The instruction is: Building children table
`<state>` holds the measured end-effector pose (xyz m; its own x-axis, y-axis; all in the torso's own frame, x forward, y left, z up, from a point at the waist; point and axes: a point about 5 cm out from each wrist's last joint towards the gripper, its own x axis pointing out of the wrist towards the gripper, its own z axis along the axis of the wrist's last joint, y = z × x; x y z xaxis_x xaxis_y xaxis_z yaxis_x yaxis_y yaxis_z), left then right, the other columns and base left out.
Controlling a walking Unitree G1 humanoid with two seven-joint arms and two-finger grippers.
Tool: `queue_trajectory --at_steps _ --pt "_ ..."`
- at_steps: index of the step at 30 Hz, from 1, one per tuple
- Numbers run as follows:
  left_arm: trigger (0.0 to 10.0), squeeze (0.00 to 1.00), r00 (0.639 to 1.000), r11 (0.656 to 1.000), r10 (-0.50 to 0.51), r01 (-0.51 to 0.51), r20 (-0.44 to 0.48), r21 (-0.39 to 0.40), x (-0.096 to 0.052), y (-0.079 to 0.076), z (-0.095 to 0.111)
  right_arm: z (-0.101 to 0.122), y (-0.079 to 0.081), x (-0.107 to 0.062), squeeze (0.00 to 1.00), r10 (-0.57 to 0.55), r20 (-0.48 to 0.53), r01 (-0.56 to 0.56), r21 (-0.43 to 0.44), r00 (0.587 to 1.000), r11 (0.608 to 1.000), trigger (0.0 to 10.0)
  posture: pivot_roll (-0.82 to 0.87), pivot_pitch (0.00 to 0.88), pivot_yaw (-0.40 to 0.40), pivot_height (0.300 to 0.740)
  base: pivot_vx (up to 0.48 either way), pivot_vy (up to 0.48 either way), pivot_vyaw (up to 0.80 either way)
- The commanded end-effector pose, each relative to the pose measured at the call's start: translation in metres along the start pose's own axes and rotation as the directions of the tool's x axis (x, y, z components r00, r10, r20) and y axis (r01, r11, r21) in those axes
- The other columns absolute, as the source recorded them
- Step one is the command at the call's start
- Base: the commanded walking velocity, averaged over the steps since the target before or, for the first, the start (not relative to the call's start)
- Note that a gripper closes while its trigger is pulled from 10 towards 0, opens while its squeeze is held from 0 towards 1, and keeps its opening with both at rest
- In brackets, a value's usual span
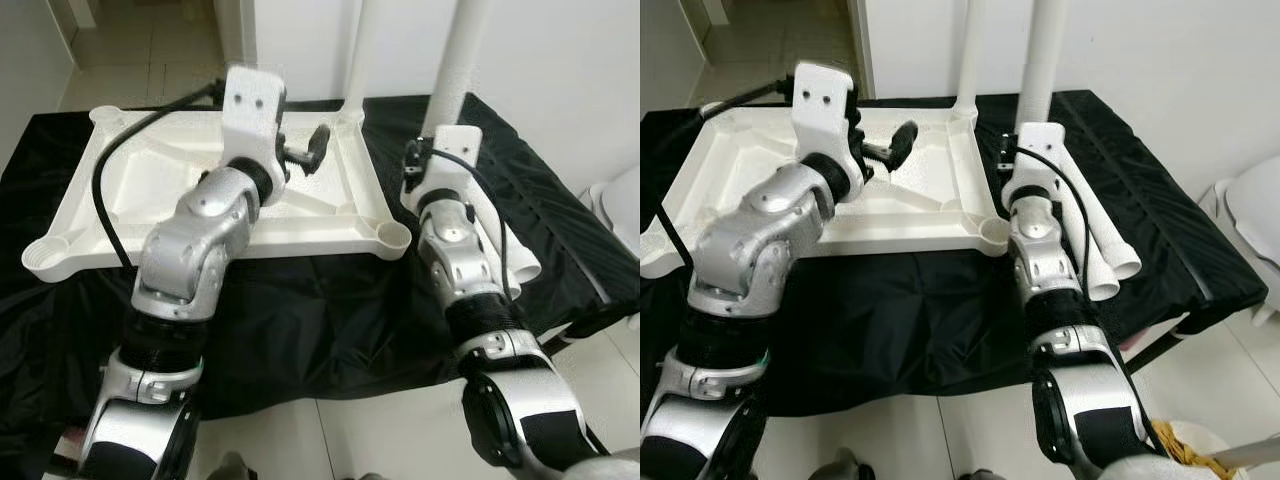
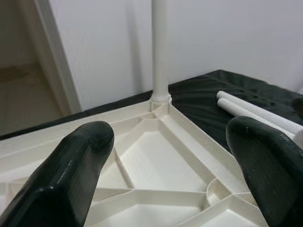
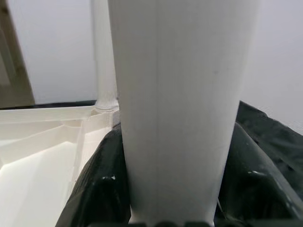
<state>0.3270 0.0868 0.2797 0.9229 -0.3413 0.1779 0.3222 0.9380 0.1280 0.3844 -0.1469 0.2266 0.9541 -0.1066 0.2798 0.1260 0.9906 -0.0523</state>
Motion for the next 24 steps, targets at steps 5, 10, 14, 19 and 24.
queue_trajectory --at_steps 5,10,14,19,24 --pt "10.0 0.0 0.999 0.998 -0.031 0.032 0.036 -0.055 0.0 0.004 -0.011 0.005 -0.002 -0.014 0.0 0.091 0.099 -0.093 0.006 0.991 0.996 10.0 -0.03 0.0 -0.041 0.74 0.0 0.0 0.0" --pt "10.0 0.0 0.996 0.999 -0.052 0.051 0.067 0.016 -0.006 0.001 -0.016 0.006 0.004 -0.023 0.0 0.17 0.129 -0.18 0.065 0.977 0.982 10.0 -0.04 0.0 -0.037 0.74 0.0 0.0 0.0" --pt "10.0 0.0 0.998 0.998 -0.059 0.058 0.019 0.02 -0.009 -0.004 -0.027 0.001 0.006 -0.03 0.0 0.167 0.105 -0.178 0.101 0.98 0.979 10.0 -0.05 0.0 -0.03 0.74 0.0 0.0 0.0" --pt "10.0 0.0 1.0 1.0 -0.026 0.026 -0.006 0.017 -0.014 -0.006 -0.037 -0.007 0.005 -0.037 0.0 0.187 0.068 -0.194 0.135 0.98 0.972 10.0 -0.05 0.0 -0.03 0.74 0.0 0.0 0.0" --pt "10.0 0.0 0.996 0.996 0.085 -0.085 -0.018 0.032 -0.013 0.003 -0.055 -0.016 0.004 -0.045 0.0 0.242 0.042 -0.245 0.133 0.969 0.96 10.0 -0.05 0.0 -0.033 0.74 0.0 0.0 0.0"
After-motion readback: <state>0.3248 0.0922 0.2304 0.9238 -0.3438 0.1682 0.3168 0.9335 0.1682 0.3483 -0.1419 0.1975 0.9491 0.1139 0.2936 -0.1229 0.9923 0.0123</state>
